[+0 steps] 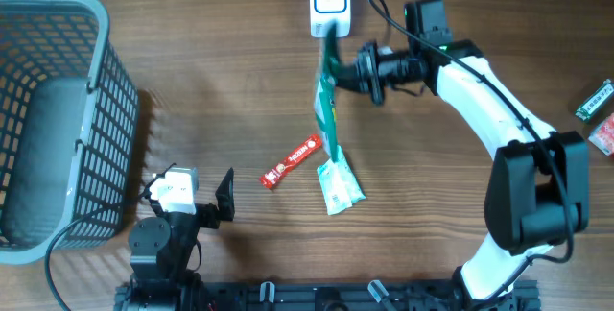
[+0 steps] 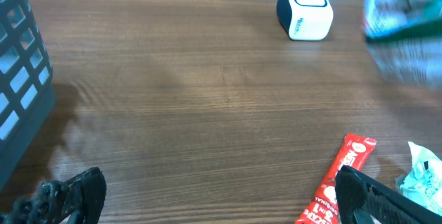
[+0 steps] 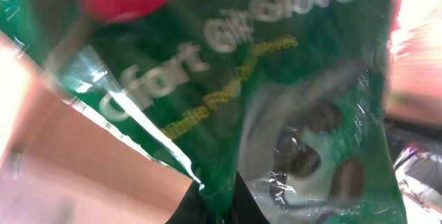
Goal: Scan the item barcode
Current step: 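Raise the glove pack with the right gripper up to the scanner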
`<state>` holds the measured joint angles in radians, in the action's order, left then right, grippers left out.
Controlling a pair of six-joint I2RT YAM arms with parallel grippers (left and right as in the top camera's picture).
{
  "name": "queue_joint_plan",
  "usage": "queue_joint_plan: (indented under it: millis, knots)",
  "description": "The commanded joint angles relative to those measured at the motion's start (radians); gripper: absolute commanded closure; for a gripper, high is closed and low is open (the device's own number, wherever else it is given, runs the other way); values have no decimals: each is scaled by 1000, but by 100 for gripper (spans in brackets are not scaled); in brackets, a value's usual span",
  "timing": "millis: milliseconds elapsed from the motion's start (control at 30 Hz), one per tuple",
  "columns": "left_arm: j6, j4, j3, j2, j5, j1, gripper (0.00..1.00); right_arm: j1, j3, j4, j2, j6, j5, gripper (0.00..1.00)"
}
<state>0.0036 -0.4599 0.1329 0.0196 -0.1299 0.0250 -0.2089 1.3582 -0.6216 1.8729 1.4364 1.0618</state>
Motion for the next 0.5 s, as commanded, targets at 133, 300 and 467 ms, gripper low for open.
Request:
queue_joint_plan:
  millis: [133,300,467]
  knots:
    - [15,-2,1,-4,-15,2,0,49,73,-14,-353,-71,-801,95]
    - [15,-2,1,-4,-15,2,0,-5,126,89,-319,-147,-1164,95]
    - [15,-2,1,-4,-15,2,0,-16,171,290,-111,-152,-1168,95]
